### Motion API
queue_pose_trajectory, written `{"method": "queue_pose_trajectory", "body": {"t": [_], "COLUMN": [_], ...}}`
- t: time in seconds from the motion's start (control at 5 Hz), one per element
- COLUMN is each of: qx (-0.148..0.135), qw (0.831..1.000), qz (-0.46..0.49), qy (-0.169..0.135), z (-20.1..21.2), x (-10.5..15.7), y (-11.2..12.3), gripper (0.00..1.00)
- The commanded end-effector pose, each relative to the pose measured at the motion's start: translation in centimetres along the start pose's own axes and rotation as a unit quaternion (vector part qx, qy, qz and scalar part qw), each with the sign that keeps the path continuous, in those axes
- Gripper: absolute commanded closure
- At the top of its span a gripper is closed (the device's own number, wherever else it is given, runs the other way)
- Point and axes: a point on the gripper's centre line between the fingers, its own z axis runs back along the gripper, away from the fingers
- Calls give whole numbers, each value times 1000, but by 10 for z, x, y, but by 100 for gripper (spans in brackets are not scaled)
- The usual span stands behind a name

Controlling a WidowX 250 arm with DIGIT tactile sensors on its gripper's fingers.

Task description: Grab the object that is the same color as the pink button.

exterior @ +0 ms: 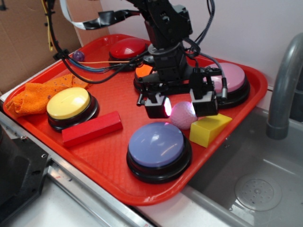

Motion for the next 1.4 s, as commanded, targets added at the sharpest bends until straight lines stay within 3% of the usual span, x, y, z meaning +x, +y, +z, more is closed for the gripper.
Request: {"method": "queue_pose_trajectory", "body": {"t": [0.0,0.2,0.6,0.8,1.0,1.2], "qx": [-16,28,40,85,104,128], "qw": [1000,999,990,980,972,967], "qz": [-1,-23,-130,-181,-205,-218], "qy": [-23,-33,-48,-27,-39,-24], "z": [20,48,126,141,139,130], "x": [8,15,44,64,75,78], "y": [2,15,79,106,118,115], "gripper": [100,100,100,100,100,100]}}
